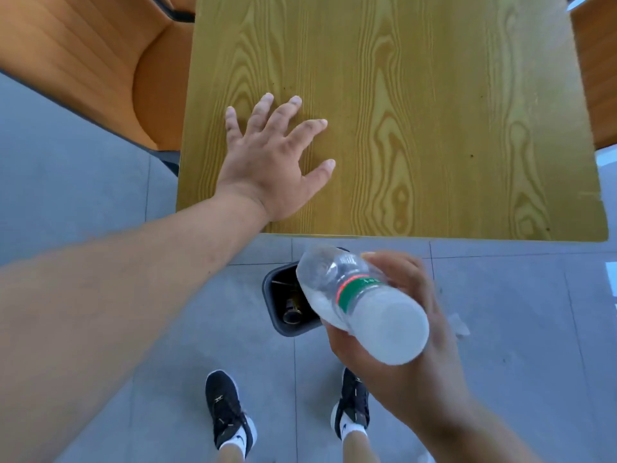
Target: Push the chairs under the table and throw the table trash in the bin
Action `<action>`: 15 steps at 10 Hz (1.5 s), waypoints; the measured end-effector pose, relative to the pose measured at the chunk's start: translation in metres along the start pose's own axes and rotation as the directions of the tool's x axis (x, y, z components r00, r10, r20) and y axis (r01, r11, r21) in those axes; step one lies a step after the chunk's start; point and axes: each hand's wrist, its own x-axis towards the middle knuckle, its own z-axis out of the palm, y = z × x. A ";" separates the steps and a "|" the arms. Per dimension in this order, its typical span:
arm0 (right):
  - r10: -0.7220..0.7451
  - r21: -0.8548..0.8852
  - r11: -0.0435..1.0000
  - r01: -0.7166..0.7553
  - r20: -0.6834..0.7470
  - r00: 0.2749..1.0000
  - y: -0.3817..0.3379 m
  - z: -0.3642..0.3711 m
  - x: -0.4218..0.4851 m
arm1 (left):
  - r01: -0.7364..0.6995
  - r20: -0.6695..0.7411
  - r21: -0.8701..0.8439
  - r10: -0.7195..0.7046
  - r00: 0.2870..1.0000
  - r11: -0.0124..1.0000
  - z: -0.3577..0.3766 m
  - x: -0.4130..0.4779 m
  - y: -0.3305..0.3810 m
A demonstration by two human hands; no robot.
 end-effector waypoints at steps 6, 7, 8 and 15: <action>0.226 -0.367 0.924 -0.110 0.289 0.930 0.073 0.047 -0.025 | -0.002 -0.006 0.028 0.003 1.000 1.000 0.000 -0.001 0.000; 0.263 -0.379 0.914 -0.143 0.287 0.921 0.074 0.047 -0.027 | 0.000 0.000 0.026 0.000 1.000 1.000 0.000 -0.002 0.000; 0.280 -0.384 0.910 -0.154 0.298 0.912 0.076 0.044 -0.026 | 0.004 0.007 0.027 -0.004 1.000 1.000 -0.002 -0.002 0.000; 0.129 -0.402 0.915 -0.038 0.201 0.971 0.025 -0.013 0.024 | 0.005 0.170 0.014 -0.008 0.985 1.000 -0.021 -0.021 0.006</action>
